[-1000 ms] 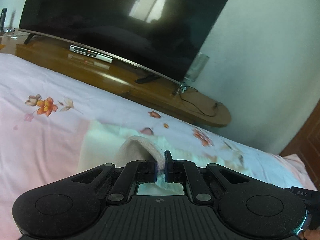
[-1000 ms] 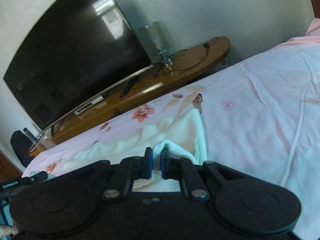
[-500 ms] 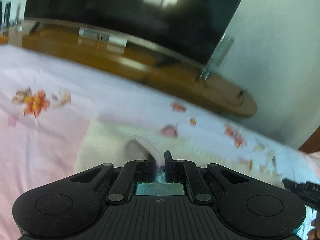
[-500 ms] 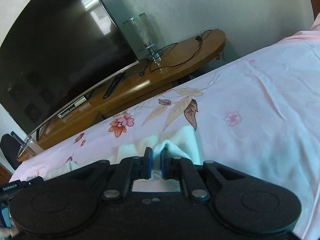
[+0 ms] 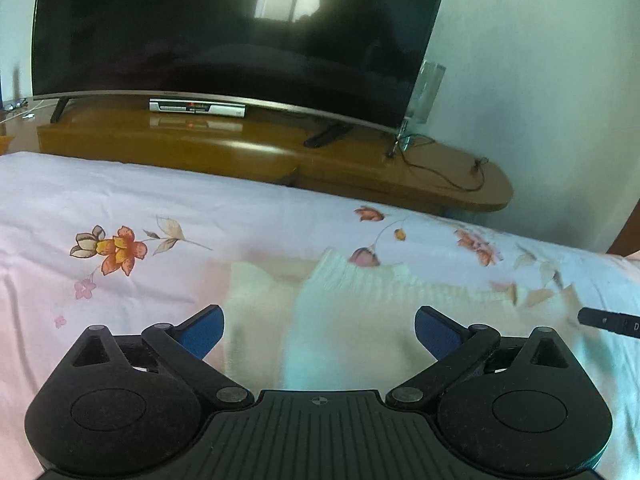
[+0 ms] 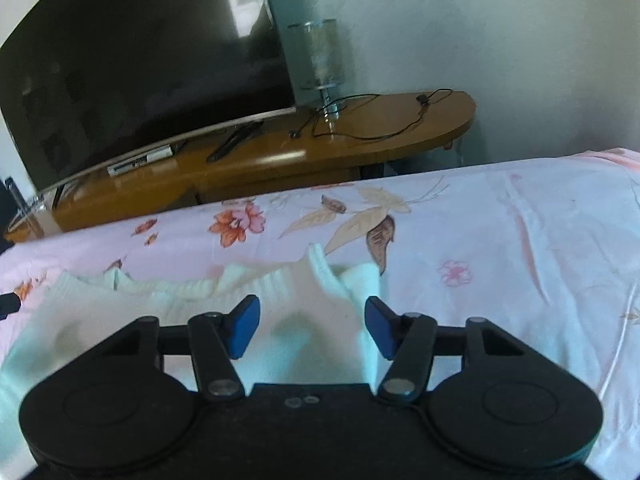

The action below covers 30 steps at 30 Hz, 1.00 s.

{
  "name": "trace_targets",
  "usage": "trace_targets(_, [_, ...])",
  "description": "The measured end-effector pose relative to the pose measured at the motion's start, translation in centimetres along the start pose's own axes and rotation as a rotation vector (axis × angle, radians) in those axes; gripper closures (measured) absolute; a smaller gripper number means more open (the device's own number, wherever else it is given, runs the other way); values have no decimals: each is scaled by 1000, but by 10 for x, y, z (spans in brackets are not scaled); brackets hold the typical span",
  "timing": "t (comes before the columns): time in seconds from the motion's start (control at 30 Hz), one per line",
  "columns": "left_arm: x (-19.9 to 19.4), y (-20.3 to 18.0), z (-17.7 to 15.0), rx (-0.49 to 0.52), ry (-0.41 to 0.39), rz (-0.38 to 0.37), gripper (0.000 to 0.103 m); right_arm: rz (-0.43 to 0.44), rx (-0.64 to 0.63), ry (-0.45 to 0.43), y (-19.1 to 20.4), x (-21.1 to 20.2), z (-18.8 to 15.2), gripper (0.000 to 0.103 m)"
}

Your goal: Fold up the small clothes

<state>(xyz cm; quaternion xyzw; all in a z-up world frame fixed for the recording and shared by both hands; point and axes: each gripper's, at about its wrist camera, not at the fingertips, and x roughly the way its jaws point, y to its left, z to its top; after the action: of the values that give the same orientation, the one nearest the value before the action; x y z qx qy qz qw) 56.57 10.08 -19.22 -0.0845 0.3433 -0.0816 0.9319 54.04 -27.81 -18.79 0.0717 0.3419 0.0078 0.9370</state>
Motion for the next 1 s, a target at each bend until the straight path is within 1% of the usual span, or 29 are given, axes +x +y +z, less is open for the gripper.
trace_targets(0.07, [10, 2, 2, 2, 13, 19, 2, -20, -25, 9, 3, 9, 1, 46])
trace_targets(0.1, [17, 2, 4, 8, 21, 16, 5, -26, -31, 15, 3, 13, 2, 46])
trace_targets(0.13, [23, 0, 4, 21, 36, 13, 18, -30, -37, 19, 3, 17, 2, 46])
trace_targets(0.17, [26, -2, 3, 35, 56, 2, 36, -32, -45, 24, 4, 20, 3, 46])
trace_targets(0.2, [31, -5, 1, 49, 72, -2, 46, -27, -58, 31, 4, 23, 2, 52])
trace_targets(0.23, [34, -6, 0, 61, 74, 9, 60, -19, -69, 41, 6, 26, 2, 59])
trace_targets(0.27, [33, -7, -1, 61, 62, 13, 69, -12, -80, 48, 7, 26, 1, 76])
trace_targets(0.3, [32, -7, 0, 46, 50, 9, 76, -12, -92, 39, 9, 24, -1, 86])
trace_targets(0.33, [30, -5, 1, 27, 35, 3, 95, -11, -101, 24, 10, 22, -2, 89])
trace_targets(0.37, [27, -5, 2, 20, 16, 2, 99, -7, -101, 15, 9, 19, -2, 96])
trace_targets(0.47, [20, -1, 6, 4, -52, 17, 99, -14, -67, -46, 2, 7, 3, 98])
trace_targets(0.53, [23, 6, 6, -23, -67, 48, 99, -37, -47, -71, -3, 5, 6, 98])
trace_targets(0.63, [33, 21, 0, -96, -46, 91, 99, -85, -49, -28, -6, 18, 3, 98])
trace_targets(0.67, [35, 24, -2, -101, -37, 91, 99, -100, -48, -20, -6, 22, 0, 98])
trace_targets(0.73, [34, 21, -5, -71, -27, 97, 99, -106, -46, -3, -5, 26, -4, 98])
trace_targets(0.77, [31, 21, -5, -74, -27, 97, 99, -108, -61, 3, -3, 27, -5, 94])
trace_targets(0.8, [24, 21, -3, -87, -34, 87, 99, -115, -69, -4, -1, 23, -4, 89])
trace_targets(0.87, [10, 15, 0, -69, -50, 56, 98, -108, -56, -37, 0, 12, 0, 80])
trace_targets(0.93, [-8, 2, -1, -29, -50, 2, 98, -90, -54, -61, 5, -1, 2, 80])
trace_targets(1.0, [-18, -14, -6, 17, -26, -53, 98, -41, -51, -65, 15, -14, 2, 80])
